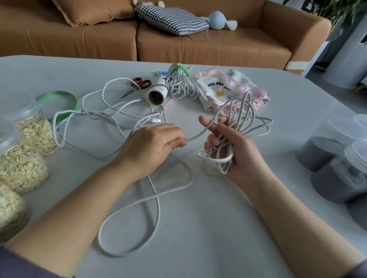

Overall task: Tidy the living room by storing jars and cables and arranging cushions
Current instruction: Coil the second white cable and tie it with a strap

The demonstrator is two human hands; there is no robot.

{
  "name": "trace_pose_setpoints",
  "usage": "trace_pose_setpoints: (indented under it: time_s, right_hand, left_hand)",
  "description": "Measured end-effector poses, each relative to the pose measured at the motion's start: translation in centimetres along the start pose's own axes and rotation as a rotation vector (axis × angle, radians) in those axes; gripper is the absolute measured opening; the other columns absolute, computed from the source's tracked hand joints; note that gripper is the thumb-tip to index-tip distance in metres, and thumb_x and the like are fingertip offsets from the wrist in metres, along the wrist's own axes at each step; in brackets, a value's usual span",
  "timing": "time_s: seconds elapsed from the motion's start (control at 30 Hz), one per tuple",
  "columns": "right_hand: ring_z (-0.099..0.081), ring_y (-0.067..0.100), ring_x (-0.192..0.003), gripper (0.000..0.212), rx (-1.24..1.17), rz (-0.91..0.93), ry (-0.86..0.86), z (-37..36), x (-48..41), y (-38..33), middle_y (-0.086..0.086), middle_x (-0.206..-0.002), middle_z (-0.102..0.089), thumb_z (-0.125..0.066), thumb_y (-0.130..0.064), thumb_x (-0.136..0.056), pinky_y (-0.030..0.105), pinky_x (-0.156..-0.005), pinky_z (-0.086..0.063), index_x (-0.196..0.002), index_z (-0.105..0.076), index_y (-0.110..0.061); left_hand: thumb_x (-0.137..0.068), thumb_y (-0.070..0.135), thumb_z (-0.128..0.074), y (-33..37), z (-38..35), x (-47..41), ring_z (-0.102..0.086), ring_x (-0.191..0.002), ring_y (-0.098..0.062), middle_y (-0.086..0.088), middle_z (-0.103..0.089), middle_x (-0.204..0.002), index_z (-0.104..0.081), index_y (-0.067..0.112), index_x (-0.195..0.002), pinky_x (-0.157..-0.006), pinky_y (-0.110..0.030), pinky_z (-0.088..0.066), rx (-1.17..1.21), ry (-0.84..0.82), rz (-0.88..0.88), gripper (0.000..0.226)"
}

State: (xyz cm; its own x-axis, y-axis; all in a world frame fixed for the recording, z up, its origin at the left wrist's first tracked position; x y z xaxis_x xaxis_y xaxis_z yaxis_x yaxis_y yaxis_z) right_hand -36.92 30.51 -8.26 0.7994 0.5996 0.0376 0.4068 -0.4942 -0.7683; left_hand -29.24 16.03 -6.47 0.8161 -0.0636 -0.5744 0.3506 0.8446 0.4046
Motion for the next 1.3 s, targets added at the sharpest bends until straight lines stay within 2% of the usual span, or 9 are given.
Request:
trace_pose_setpoints:
  time_s: [0.17, 0.33, 0.47, 0.53, 0.67, 0.97, 1.07, 1.13, 1.3]
  right_hand:
    - [-0.049, 0.008, -0.062, 0.014, 0.046, 0.098, -0.015, 0.2, -0.2, -0.9, -0.004, -0.069, -0.055, -0.050, -0.013, -0.091, 0.024, -0.061, -0.047, -0.103, -0.057, -0.016]
    - [-0.054, 0.014, -0.061, 0.028, -0.047, 0.066, -0.037, -0.6, 0.3, -0.9, 0.000, -0.060, -0.044, -0.046, -0.018, -0.096, 0.039, -0.086, -0.055, -0.070, -0.056, -0.012]
    - [-0.038, 0.007, -0.038, 0.021, -0.201, -0.187, -0.148, -0.8, 0.7, -1.3, -0.002, -0.059, -0.037, -0.048, -0.016, -0.086, 0.023, -0.047, -0.047, -0.065, -0.044, -0.014]
    - [-0.039, 0.006, -0.035, 0.018, -0.148, -0.389, -0.268, -0.5, 1.0, -0.6, 0.000, -0.063, -0.044, -0.058, -0.009, -0.081, 0.020, -0.039, -0.037, -0.067, -0.048, -0.011]
    - [-0.044, 0.010, -0.036, 0.020, -0.039, -0.694, -0.434, -0.4, 2.5, 0.6, 0.013, -0.083, -0.056, -0.057, -0.005, -0.086, 0.022, -0.038, -0.036, -0.083, -0.039, -0.011]
    - [-0.061, 0.016, -0.046, 0.044, 0.238, -0.556, -0.452, -0.4, 2.8, 0.7, 0.025, -0.128, -0.059, -0.079, -0.020, -0.072, 0.019, -0.036, -0.043, -0.086, -0.037, -0.014]
    - [-0.049, 0.009, -0.039, 0.035, 0.270, -0.559, -0.582, -1.6, 3.5, 1.9, 0.017, -0.091, -0.066, -0.072, -0.028, -0.082, 0.018, -0.036, -0.036, -0.085, -0.042, -0.011]
    - [-0.037, 0.007, -0.036, 0.039, 0.297, -0.525, -0.566, -2.1, 3.3, 2.7, 0.010, -0.061, -0.039, -0.075, -0.031, -0.080, 0.017, -0.037, -0.029, -0.082, -0.043, -0.010]
    - [-0.032, 0.007, -0.036, 0.029, 0.231, -0.401, -0.412, -2.4, 2.5, 2.7, -0.006, -0.041, -0.035, -0.081, -0.026, -0.070, 0.019, -0.037, -0.028, -0.087, -0.061, -0.015]
  left_hand:
    - [-0.092, 0.046, -0.048, 0.5, -0.7, 0.1, -0.061, -0.075, -0.017, 0.008, -0.064, -0.082, -0.065, 0.021, -0.086, -0.063, -0.036, -0.050, -0.007, -0.059, -0.018, 0.030]
    - [-0.092, 0.044, -0.050, 0.1, -0.7, 0.1, -0.061, -0.075, -0.015, 0.009, -0.065, -0.081, -0.064, 0.025, -0.089, -0.065, -0.036, -0.050, 0.036, -0.081, 0.001, 0.024]
    - [-0.091, 0.032, -0.050, -0.2, -0.4, -0.2, -0.057, -0.075, -0.016, 0.001, -0.067, -0.077, -0.067, 0.012, -0.082, -0.071, -0.031, -0.048, -0.042, -0.109, -0.097, 0.028]
    - [-0.090, 0.027, -0.050, -0.5, 0.1, -0.4, -0.053, -0.074, -0.015, -0.003, -0.066, -0.075, -0.069, 0.006, -0.079, -0.070, -0.022, -0.038, -0.067, -0.075, -0.132, 0.029]
    - [-0.093, 0.032, -0.051, -0.7, 0.7, -0.5, -0.058, -0.078, -0.019, 0.004, -0.065, -0.079, -0.068, 0.013, -0.082, -0.073, -0.034, -0.040, -0.196, -0.052, -0.169, 0.027]
    - [-0.089, 0.011, -0.064, -0.6, 1.5, -0.7, -0.064, -0.109, -0.025, -0.002, -0.073, -0.100, -0.071, 0.009, -0.085, -0.091, -0.035, -0.043, -0.258, 0.068, -0.206, 0.009]
    - [-0.093, 0.018, -0.055, 0.2, 1.2, -0.9, -0.062, -0.101, -0.026, -0.004, -0.071, -0.093, -0.071, 0.009, -0.086, -0.095, -0.036, -0.041, -0.257, 0.058, -0.218, 0.020]
    - [-0.094, 0.023, -0.051, 0.2, 1.4, -0.9, -0.060, -0.097, -0.022, -0.001, -0.069, -0.091, -0.070, 0.011, -0.085, -0.102, -0.039, -0.033, -0.271, 0.081, -0.172, 0.024]
    - [-0.092, 0.021, -0.057, -0.4, 2.2, -0.9, -0.061, -0.094, -0.025, 0.002, -0.068, -0.091, -0.067, 0.014, -0.083, -0.101, -0.048, -0.036, -0.274, 0.131, -0.085, 0.016]
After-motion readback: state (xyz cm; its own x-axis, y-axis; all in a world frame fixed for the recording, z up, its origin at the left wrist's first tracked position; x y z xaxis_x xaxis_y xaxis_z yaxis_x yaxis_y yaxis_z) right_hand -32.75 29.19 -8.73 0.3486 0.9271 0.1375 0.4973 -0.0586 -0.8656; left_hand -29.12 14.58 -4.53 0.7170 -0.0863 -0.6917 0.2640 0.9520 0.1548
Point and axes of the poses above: each hand's wrist, its own x-axis away from the middle knuckle, its own z-axis out of the back of the hand, y = z × x, the point moved 6 cm from there along -x, towards the middle knuckle
